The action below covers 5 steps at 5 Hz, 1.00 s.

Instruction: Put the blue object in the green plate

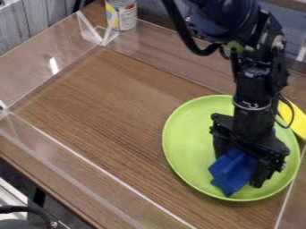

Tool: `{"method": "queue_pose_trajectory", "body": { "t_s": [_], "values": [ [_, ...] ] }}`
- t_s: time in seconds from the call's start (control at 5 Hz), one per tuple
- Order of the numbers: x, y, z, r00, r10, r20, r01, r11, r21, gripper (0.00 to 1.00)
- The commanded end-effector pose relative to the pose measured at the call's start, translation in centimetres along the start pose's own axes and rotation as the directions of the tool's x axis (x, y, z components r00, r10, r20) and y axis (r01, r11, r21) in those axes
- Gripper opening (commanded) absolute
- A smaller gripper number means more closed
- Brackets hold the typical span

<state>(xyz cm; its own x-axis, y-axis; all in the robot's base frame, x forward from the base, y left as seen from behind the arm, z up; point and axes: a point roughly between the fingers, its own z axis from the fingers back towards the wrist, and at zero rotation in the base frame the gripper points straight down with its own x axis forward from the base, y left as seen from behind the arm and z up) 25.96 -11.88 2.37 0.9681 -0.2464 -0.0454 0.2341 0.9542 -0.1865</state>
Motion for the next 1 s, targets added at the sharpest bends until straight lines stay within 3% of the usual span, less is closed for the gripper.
{"method": "queue_pose_trajectory", "body": {
  "t_s": [0.0, 0.8],
  "values": [
    [0.00, 0.07, -0.35, 1.000, 0.000, -0.001, 0.000, 1.000, 0.003, 1.00],
    [-0.23, 0.27, -0.72, 0.999, 0.009, -0.036, -0.009, 1.000, 0.012, 1.00]
  ]
}}
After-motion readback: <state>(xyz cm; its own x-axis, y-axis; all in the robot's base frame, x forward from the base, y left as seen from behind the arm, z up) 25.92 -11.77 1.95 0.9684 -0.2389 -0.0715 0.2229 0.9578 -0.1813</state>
